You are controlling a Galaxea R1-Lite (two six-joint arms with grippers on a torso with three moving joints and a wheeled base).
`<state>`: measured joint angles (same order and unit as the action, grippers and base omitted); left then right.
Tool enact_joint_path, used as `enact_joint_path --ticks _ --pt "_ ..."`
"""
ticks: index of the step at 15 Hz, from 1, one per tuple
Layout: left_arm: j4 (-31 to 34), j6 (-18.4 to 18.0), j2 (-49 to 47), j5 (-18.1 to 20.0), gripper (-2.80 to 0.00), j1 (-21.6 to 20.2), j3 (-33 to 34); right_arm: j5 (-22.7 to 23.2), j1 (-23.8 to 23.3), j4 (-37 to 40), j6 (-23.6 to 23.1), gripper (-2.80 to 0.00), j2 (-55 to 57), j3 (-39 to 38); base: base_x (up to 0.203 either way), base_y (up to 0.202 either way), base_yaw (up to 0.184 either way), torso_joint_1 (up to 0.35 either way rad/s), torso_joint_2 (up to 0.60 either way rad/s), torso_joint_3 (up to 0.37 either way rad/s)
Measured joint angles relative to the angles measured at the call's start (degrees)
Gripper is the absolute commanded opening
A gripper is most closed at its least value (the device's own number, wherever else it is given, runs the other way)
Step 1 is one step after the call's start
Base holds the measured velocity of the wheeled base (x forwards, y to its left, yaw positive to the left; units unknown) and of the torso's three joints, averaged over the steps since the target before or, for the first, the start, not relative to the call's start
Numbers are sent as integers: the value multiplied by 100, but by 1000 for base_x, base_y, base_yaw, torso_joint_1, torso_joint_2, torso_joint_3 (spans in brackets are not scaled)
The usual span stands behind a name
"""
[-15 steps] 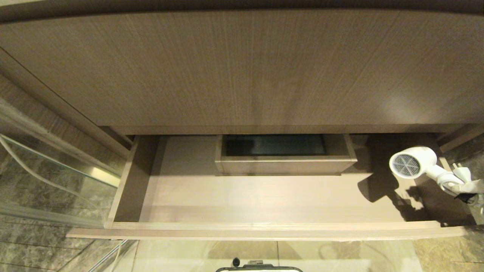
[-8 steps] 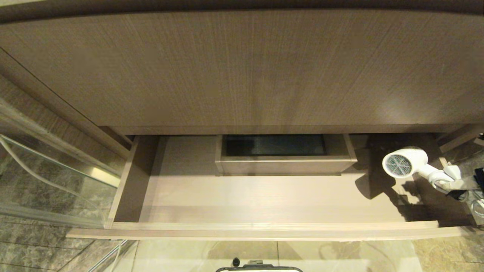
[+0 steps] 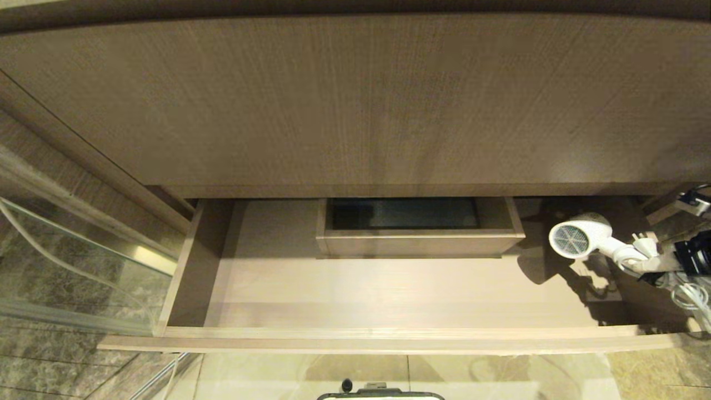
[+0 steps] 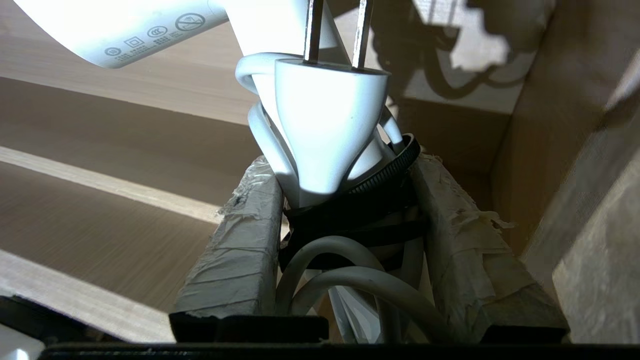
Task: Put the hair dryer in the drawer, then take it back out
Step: Put it into the drawer
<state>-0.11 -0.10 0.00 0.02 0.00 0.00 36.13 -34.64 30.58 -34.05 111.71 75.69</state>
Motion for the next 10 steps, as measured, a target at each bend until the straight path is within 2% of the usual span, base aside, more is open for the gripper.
enact_joint_path --ticks 10 --pt "0 0 0 -2 -280 0 0 4 145 -216 -3 -280 381 151 0 0 0 0 0 0"
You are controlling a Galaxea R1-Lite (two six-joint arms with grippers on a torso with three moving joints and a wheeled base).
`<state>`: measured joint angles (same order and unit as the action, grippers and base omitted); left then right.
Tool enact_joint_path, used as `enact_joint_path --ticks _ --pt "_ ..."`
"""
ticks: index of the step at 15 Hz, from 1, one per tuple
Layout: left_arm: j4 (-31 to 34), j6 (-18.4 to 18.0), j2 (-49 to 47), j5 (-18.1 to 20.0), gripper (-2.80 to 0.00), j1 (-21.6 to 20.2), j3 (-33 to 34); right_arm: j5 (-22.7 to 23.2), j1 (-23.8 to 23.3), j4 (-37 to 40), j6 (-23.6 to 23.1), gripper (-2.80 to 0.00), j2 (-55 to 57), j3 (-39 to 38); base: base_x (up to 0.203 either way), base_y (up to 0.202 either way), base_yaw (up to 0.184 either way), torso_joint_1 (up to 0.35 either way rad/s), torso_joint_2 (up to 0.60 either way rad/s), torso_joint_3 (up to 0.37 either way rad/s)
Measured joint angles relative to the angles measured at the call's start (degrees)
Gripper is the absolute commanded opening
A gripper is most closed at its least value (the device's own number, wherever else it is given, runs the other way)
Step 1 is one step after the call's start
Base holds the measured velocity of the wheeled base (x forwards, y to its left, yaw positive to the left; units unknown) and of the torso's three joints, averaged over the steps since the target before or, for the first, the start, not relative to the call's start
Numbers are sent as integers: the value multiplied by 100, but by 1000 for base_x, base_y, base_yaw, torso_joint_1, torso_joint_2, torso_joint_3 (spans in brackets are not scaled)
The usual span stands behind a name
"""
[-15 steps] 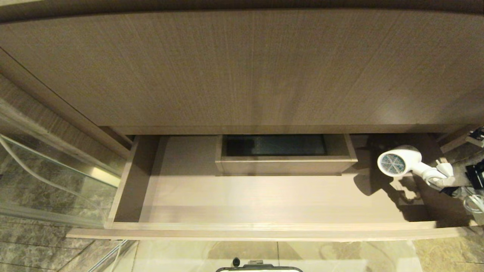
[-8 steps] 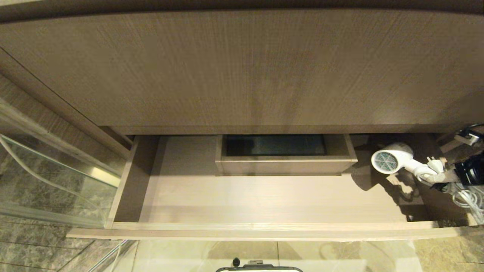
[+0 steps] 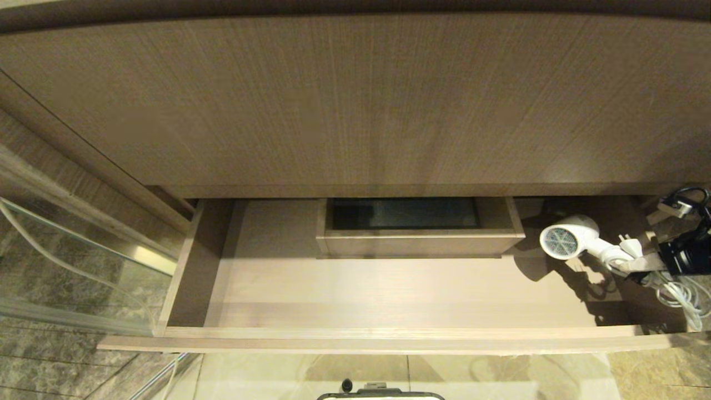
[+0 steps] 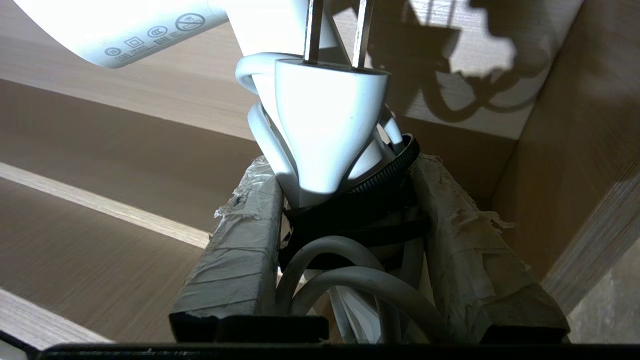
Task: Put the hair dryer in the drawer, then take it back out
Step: Put it into the drawer
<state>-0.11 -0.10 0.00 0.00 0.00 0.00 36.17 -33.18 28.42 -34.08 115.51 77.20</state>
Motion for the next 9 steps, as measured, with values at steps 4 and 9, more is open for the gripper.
enact_joint_path --ticks 4,9 --pt "4 0 0 0 -280 0 0 -2 85 -291 0 -280 172 28 0 0 0 0 0 0" --pt "4 0 0 0 -280 0 0 -2 195 -549 -1 -280 411 55 0 0 0 0 0 0"
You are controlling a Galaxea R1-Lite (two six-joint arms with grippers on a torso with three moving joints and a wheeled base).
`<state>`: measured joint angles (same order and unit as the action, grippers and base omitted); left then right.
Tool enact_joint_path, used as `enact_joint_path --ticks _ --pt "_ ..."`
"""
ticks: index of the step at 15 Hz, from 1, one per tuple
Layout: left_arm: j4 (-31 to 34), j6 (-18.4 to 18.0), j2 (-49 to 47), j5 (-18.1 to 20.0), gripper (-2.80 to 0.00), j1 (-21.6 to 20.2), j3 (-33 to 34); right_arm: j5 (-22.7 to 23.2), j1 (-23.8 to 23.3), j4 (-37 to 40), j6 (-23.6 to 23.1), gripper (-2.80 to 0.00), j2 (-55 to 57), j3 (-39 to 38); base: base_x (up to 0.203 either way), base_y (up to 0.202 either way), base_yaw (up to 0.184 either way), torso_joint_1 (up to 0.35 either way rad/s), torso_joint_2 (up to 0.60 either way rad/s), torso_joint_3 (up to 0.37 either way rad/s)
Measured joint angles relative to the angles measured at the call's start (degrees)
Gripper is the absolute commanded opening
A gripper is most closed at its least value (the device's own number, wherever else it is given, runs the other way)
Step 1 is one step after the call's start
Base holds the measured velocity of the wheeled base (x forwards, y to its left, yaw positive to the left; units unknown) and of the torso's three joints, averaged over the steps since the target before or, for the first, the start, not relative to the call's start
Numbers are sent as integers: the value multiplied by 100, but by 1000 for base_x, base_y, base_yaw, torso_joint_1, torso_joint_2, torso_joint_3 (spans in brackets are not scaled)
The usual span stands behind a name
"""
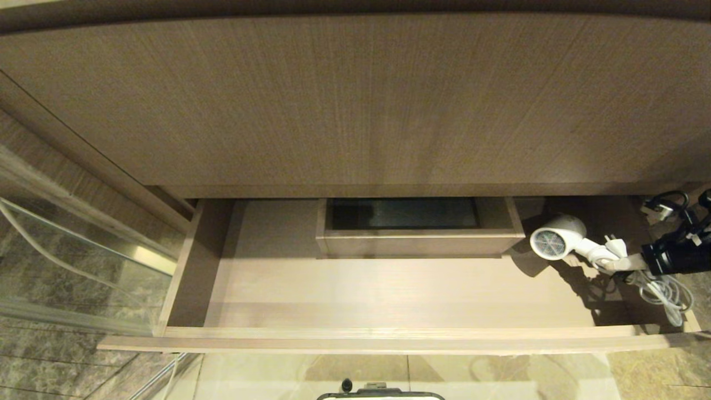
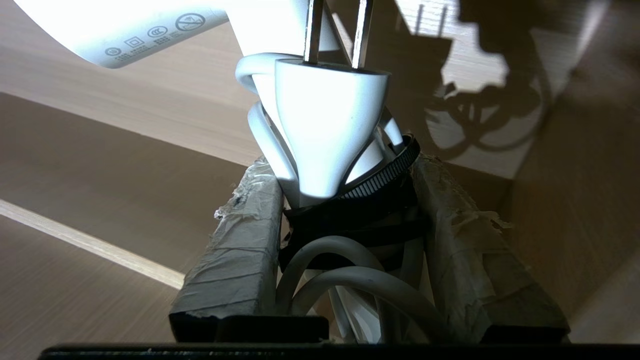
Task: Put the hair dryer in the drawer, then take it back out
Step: Put it into the drawer
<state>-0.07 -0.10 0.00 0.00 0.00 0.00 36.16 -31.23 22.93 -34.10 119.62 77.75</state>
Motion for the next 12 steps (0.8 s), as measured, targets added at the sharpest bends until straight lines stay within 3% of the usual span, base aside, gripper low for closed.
enact_joint_path --ticks 12 --pt "-2 0 0 0 -280 0 0 11 111 -255 -14 -280 386 110 0 0 0 0 0 0"
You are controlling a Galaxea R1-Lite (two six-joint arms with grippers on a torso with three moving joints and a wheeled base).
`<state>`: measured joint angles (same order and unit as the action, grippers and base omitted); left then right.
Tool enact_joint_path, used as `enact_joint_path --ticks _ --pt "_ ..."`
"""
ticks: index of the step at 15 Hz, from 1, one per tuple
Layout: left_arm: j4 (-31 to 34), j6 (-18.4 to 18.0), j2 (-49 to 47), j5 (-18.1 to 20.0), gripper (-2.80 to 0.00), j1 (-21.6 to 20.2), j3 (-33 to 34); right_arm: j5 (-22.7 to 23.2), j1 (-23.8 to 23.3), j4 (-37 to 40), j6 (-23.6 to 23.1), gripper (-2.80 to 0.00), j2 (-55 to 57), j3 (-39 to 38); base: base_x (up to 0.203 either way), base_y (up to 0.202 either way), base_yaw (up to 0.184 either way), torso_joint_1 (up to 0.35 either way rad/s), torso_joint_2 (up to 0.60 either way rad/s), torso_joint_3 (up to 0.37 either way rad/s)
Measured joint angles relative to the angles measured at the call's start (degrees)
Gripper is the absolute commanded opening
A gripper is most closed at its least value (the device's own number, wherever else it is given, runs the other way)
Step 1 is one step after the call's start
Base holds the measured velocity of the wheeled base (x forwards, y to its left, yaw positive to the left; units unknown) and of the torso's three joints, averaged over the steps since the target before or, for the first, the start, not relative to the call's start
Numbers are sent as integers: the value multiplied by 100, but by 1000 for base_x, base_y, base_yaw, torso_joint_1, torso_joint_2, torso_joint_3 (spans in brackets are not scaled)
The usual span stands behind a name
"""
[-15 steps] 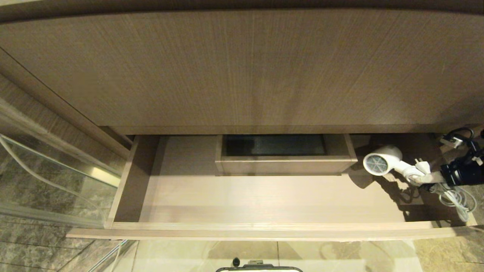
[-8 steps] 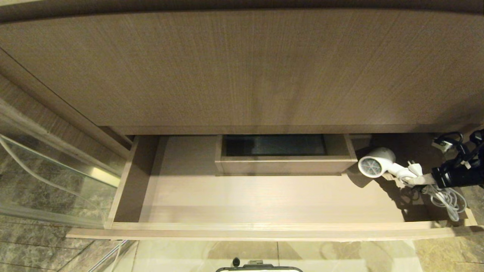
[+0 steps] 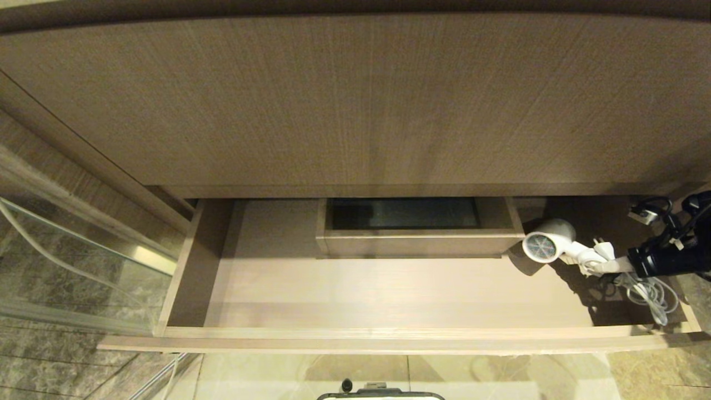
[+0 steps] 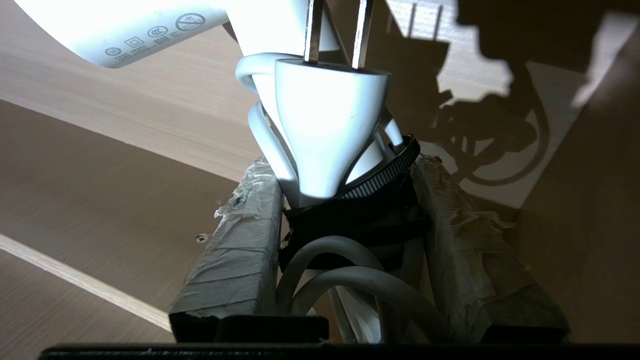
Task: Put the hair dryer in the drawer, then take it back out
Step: Put it into the drawer
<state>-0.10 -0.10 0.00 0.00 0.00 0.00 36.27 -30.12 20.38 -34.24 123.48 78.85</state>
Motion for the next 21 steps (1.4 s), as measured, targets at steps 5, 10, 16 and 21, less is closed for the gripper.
enact_joint_path --ticks 5,10,16,21 --pt "0 0 0 0 -280 0 0 -57 35 16 -27 -280 130 -22 0 0 0 0 0 0" --pt "0 0 0 0 -280 0 0 -69 100 -9 -100 0 183 -11 0 0 0 0 0 0" --pt "-4 1 0 0 -280 0 0 -74 102 2 -78 0 94 -24 0 0 0 0 0 0" --pt "0 0 0 0 -280 0 0 -88 9 26 -76 0 -432 -150 0 0 0 0 0 0"
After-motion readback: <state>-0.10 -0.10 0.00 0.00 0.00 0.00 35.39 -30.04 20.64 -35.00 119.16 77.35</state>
